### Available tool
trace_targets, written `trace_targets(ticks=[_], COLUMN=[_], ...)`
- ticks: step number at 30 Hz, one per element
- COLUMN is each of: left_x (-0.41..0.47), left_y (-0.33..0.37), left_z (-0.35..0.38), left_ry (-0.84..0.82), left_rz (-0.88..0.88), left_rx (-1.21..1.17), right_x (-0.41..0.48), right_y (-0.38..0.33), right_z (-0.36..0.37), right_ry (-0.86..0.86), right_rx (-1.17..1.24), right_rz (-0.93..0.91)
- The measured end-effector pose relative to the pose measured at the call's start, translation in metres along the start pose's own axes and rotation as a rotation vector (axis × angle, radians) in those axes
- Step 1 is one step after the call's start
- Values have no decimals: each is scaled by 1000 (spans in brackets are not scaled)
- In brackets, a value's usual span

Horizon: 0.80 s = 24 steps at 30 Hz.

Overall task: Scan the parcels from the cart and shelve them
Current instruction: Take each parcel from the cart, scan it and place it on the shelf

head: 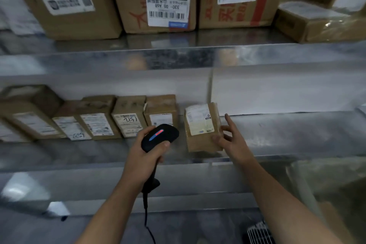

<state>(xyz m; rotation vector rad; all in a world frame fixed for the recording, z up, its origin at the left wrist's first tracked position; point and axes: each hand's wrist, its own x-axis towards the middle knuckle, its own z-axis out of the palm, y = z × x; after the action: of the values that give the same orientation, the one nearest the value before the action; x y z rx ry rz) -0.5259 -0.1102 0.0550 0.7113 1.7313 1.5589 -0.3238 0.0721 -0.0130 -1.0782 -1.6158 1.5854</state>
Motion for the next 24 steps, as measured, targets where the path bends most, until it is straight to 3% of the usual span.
trace_targets(ticks=[15,24], left_x=[18,36], left_y=[-11,-17], left_z=[15,21], left_ry=[148,170], left_rz=[-27,-19], left_rx=[-88,-64], right_x=[53,60], right_y=[12,13], right_z=[2,-23], right_ry=[-55,-306], right_rx=[-39,-198], right_rz=[-83,-107])
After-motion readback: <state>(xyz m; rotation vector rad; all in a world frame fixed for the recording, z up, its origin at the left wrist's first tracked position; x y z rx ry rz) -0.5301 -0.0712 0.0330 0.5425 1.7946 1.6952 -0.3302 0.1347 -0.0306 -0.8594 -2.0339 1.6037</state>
